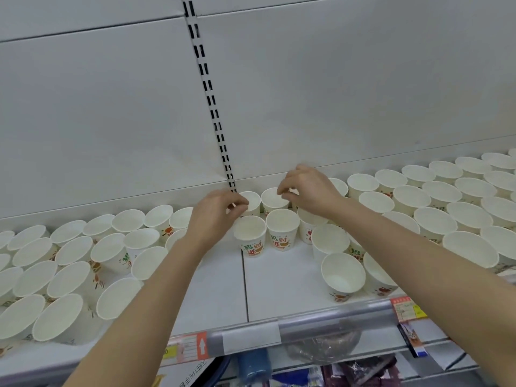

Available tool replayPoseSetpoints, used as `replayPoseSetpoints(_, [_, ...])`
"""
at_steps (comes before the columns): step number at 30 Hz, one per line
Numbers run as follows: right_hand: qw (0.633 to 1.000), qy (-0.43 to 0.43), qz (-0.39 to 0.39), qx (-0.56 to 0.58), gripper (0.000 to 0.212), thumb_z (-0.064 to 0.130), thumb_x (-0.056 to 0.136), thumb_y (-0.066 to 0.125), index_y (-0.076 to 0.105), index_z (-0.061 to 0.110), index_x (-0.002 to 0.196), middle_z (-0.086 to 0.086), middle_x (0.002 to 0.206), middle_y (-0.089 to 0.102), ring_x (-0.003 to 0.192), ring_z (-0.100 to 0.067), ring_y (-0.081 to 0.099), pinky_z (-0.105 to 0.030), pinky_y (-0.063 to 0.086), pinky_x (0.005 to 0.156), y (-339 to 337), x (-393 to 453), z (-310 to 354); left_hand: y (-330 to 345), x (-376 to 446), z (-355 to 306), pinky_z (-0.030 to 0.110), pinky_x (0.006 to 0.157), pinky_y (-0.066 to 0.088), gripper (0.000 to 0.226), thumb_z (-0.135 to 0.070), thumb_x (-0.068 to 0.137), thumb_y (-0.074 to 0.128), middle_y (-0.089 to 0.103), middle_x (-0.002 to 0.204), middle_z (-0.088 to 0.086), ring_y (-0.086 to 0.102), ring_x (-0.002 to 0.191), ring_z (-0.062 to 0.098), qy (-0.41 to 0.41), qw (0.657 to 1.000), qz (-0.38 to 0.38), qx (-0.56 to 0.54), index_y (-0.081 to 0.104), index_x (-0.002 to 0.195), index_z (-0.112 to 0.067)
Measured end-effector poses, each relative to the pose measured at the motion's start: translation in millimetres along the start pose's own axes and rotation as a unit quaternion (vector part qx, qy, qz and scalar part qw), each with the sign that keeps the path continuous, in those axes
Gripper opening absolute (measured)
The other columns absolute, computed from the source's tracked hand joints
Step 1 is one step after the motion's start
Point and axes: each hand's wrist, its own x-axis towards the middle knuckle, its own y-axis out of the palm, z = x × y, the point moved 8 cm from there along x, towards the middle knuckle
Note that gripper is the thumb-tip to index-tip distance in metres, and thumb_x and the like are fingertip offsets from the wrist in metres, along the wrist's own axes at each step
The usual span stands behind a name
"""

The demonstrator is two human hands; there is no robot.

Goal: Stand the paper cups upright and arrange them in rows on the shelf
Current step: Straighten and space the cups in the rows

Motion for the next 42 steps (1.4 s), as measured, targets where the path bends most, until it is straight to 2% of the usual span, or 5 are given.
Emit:
replayPoseSetpoints(17, [0.997,-0.007,0.038,-0.067,0.023,0.05,0.079,0.064,0.069,0.029,0.072,0.009,0.069,0.065,0.078,-0.013,0.052,-0.029,0.029,0.066,15.2,-38.8,43.2,16.2,-40.2,-23.0,0.03,0.068,0.041,0.009,-0.035,0.086,0.067,0.066,0.093,-0.01,0.052,0.095,0.014,-0.022,0.995,0.043,0.086,0.071,0.092,-0.029])
replayPoseSetpoints(23, [0.994,0.001,0.054,-0.095,0.013,0.037,0.079,0.068,0.072,0.026,0.08,0.007,0.079,0.069,0.087,-0.02,0.057,-0.034,0.037,0.078,30.0,-40.5,48.9,4.7,-53.8,-21.3,0.032,0.073,0.046,0.019,-0.039,0.085,0.069,0.066,0.099,-0.011,0.054,0.097,0.013,-0.041,0.996,0.023,0.07,0.071,0.101,-0.03])
replayPoseSetpoints(30, [0.991,-0.039,-0.125,0.021,0.01,0.015,0.069,0.079,0.07,0.018,0.067,0.001,0.064,0.065,0.065,-0.026,0.054,-0.034,0.042,0.063,8.6,-53.0,97.7,-76.6,-132.8,52.3,0.029,0.063,0.044,0.005,-0.033,0.083,0.068,0.068,0.082,-0.012,0.059,0.088,0.014,-0.207,0.965,-0.127,0.102,0.073,0.082,-0.031])
replayPoseSetpoints(37, [0.992,-0.086,-0.076,0.047,0.023,0.019,0.065,0.083,0.072,0.016,0.085,0.001,0.079,0.067,0.078,-0.027,0.056,-0.035,0.046,0.069,73.4,-39.0,183.9,-84.4,-154.2,90.9,0.033,0.073,0.048,0.017,-0.038,0.075,0.074,0.065,0.095,-0.005,0.053,0.101,0.02,-0.236,0.954,0.03,0.181,0.073,0.09,-0.031])
replayPoseSetpoints(42, [0.996,-0.057,-0.072,0.021,0.037,0.016,0.06,0.084,0.07,0.014,0.094,-0.002,0.091,0.066,0.087,-0.03,0.055,-0.039,0.048,0.074,87.2,-12.2,195.0,-98.7,-150.2,89.9,0.033,0.069,0.046,0.006,-0.032,0.081,0.069,0.066,0.09,-0.007,0.052,0.093,0.019,-0.187,0.968,-0.028,0.164,0.073,0.085,-0.03])
